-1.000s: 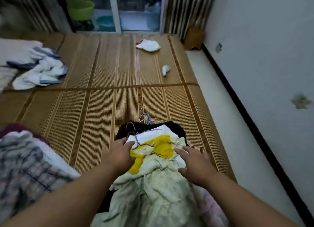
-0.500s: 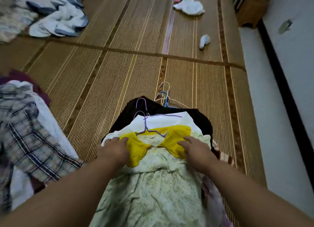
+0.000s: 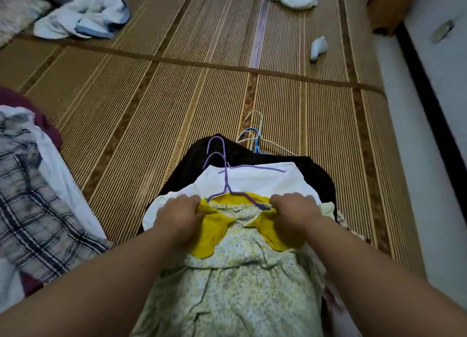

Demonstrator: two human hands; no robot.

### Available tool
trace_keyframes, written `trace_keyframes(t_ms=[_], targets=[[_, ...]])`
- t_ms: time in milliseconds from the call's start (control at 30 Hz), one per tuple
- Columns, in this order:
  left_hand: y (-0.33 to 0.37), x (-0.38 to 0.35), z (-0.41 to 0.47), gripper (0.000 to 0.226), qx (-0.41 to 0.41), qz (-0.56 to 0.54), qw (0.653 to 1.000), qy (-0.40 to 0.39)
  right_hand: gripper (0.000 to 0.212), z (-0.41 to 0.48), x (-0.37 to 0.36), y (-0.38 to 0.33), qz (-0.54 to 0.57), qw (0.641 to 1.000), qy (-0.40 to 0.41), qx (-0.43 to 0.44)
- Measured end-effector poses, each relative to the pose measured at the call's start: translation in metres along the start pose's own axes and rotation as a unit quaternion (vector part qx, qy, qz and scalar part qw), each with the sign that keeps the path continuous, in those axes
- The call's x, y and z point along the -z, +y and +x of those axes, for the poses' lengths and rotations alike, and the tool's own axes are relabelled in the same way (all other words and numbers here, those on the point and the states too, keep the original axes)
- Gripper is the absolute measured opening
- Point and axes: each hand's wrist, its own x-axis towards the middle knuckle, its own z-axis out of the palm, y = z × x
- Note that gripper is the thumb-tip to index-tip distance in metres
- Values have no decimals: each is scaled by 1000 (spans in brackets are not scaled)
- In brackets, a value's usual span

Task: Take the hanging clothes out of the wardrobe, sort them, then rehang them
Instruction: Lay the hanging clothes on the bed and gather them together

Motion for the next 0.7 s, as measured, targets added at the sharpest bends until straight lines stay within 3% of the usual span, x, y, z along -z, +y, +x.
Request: trace_keyframes(t_ms=[67, 133, 233, 333, 500, 600, 700], targets=[[8, 15, -15, 12, -32, -142, 989, 7, 33, -15, 8, 6, 44, 999, 10, -15], [22, 42, -34, 4, -58, -167, 984, 19, 28, -37, 24, 16, 131, 991, 20, -35], [42, 72, -50, 13, -91, -194, 977, 14, 19, -66, 38, 30, 225, 974, 20, -30], [74, 121, -75, 16, -130, -196, 972, 16, 11, -119, 76, 47, 288, 956, 52, -20], [133, 192, -115, 6, -191, -130, 973, 22, 16, -203, 141, 82, 354, 924, 140, -39], [170, 218, -135, 22, -222, -122, 967, 16, 19, -249, 173, 109, 350, 915, 192, -58], [223, 231, -151, 14, -235, -113, 965, 15, 20, -292, 192, 149, 344, 910, 219, -79]])
